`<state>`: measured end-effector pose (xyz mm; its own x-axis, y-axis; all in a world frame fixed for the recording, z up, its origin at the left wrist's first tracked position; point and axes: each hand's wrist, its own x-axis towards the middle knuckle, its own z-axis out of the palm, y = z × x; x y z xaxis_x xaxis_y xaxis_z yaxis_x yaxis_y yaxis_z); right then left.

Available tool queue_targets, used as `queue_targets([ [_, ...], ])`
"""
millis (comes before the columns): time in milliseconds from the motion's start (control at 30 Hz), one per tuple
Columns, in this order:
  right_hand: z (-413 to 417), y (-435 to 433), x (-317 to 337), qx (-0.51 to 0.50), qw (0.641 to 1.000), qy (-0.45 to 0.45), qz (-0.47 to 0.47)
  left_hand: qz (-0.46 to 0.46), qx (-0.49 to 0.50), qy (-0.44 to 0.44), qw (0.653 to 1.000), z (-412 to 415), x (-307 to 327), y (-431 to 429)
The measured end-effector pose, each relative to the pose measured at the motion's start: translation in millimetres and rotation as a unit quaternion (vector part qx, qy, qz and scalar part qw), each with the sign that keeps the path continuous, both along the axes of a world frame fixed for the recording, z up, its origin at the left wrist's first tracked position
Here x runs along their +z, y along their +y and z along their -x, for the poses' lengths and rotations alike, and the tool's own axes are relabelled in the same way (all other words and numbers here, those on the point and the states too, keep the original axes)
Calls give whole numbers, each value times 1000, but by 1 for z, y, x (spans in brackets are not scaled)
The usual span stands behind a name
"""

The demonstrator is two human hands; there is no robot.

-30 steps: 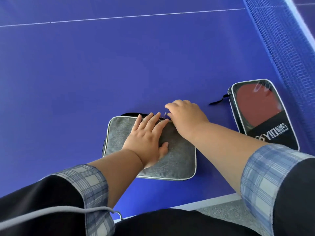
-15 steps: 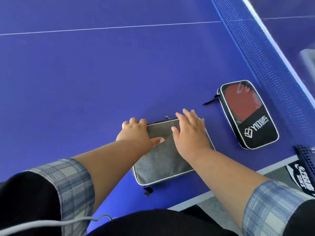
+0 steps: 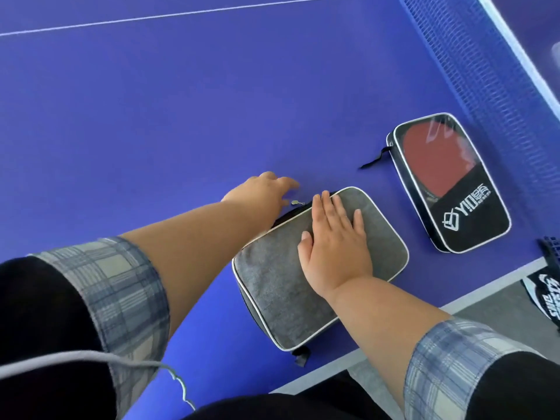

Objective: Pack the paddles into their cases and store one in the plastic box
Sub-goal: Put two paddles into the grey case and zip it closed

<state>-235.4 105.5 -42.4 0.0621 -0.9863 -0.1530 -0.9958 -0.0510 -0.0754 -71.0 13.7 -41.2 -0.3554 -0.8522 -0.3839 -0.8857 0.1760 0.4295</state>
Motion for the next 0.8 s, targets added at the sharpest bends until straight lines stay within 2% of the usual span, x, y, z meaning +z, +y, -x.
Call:
queue_targets([
  [100, -1, -3, 2, -2, 1000, -2, 5, 20, -143, -40, 989, 16, 1, -16],
  [200, 1, -3, 1, 2, 1000, -4, 8, 60, -178, -52, 981, 21, -4, -17],
  [367, 2, -3, -2, 17, 1000, 21, -11, 45, -102, -13, 994, 2, -7, -10],
  [633, 4, -4, -2, 19, 999, 26, -15, 22, -35, -60, 997, -50, -5, 40],
  [800, 5, -2, -2, 49, 999, -1, 7, 34, 129, -21, 991, -74, -1, 107],
])
